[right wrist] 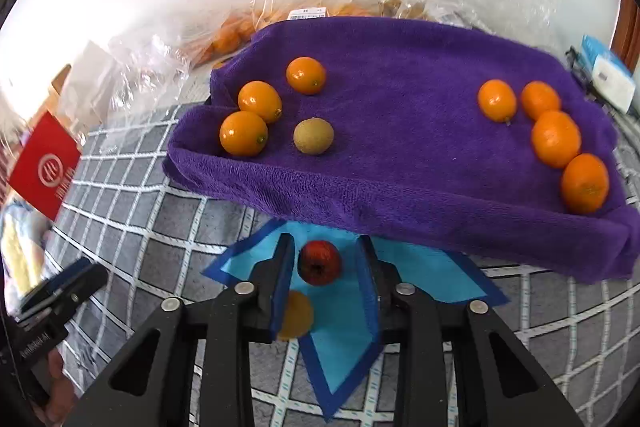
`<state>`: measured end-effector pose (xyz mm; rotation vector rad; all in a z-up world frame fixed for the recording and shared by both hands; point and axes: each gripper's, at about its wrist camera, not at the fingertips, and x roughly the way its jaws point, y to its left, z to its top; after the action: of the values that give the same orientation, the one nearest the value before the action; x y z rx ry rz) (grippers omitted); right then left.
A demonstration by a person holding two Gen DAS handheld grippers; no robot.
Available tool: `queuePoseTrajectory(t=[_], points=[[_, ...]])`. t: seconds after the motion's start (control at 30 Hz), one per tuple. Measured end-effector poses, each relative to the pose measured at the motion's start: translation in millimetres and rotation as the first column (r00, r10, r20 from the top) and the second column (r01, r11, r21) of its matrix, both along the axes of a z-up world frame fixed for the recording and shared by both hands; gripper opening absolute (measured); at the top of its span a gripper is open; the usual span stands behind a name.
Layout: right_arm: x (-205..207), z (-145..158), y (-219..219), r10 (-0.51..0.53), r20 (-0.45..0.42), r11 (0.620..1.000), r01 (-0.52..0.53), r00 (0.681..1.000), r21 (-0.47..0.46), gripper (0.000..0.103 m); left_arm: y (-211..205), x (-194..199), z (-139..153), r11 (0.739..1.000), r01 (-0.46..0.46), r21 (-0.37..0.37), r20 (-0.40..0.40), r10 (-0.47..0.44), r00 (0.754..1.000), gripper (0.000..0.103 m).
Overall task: Organize fruits
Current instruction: 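Lower the right gripper onto the small red fruit on the blue star and close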
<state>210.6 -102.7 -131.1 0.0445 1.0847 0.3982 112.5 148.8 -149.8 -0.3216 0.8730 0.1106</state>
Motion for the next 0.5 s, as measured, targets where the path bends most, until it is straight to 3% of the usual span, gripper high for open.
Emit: queuePoseTrajectory(t=[0.17, 0.33, 0.5], points=[[-4.8, 10.3, -15.9, -0.027, 0.023, 0.999, 0.026, 0.999, 0.032, 0.022, -6.3, -0.5, 2.0, 1.0, 0.024, -0.009, 0.01, -0.024, 1.0, 0.058], [-32.7, 22.1, -62.1, -0.081, 0.115, 0.993, 0.091, 0.99, -0.078, 0.022, -28.5, 2.4, 6.7, 0.998, 0.058, -0.028, 0.017, -0.057, 0.998, 0.058], [-54.3, 8.5, -104.2, -0.094, 0.089, 0.986, 0.105, 0.992, -0.126, 0.022, -56.8, 6.5, 8.8, 0.995, 0.089, -0.035, 0.017, -0.089, 0.996, 0.058]])
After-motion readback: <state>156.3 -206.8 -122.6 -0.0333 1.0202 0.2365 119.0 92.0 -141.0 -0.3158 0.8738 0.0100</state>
